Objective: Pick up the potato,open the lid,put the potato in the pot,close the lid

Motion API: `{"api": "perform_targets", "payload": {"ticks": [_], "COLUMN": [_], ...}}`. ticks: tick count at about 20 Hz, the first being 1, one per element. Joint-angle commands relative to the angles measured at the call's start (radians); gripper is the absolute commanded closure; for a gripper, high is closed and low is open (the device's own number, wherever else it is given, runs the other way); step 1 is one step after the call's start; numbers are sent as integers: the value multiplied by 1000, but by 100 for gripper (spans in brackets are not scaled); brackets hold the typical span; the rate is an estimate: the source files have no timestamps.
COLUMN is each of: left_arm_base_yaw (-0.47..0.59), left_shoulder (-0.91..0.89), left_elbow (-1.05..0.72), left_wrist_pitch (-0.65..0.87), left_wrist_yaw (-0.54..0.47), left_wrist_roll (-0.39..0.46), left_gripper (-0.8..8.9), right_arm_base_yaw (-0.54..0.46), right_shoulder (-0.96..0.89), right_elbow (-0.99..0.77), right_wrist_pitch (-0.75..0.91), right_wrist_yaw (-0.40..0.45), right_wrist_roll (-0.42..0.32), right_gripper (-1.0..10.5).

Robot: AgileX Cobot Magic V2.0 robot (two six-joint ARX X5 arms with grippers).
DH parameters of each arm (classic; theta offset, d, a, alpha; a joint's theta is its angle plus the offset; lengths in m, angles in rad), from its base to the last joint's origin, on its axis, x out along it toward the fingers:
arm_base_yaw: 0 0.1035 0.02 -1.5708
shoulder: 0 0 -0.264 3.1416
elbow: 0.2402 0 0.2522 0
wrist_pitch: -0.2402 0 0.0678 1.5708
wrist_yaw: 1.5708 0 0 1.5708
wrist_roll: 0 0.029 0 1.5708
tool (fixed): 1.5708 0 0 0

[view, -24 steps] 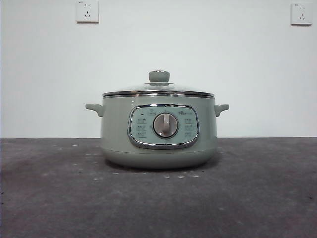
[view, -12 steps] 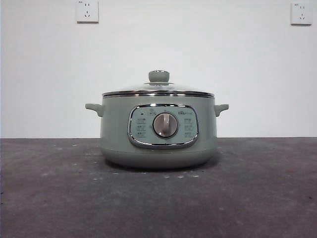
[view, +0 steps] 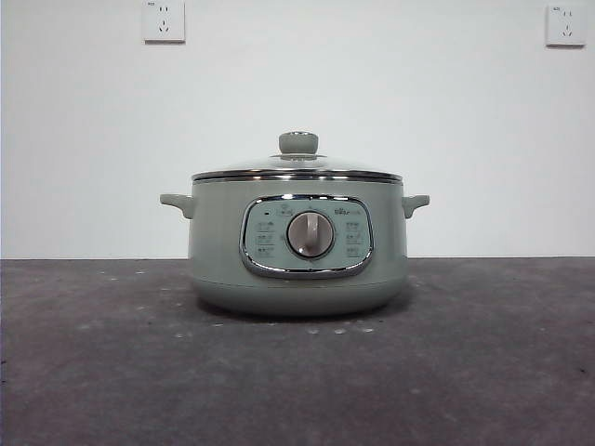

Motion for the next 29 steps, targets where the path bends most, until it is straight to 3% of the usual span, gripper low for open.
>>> {"api": "perform_targets", "payload": {"ticks": [1,11,13,15,17,22,29], "left_arm_base_yaw": [3,3,3,3,3,3,3], "left_shoulder": [9,44,51,57,57,58,58], "left_elbow": [-10,-10,-10,-10,-10,-10,-10], "left_wrist_pitch": [5,5,5,5,5,5,5], "left_wrist_yaw": [1,1,1,1,1,1,1], "left_wrist_roll": [-14,-14,-14,-14,-14,-14,-14], "left_gripper": [816,816,816,816,816,816,816], "right_arm_base_yaw": [0,0,-16,-93,-215,-428,-484], "right_shoulder": [-3,-3,-7,-32,-91,-288,-430], "right_elbow": [-8,-8,-8,-22,-87,-455,-871], "right_wrist_pitch": [3,3,44,170,348,779,1135], "right_wrist_yaw": [5,5,59,90,39,-1,-24], "right_wrist_roll": [9,8,-57,-104,-150,-158,-150], "right_gripper": [946,946,946,946,946,946,946]}}
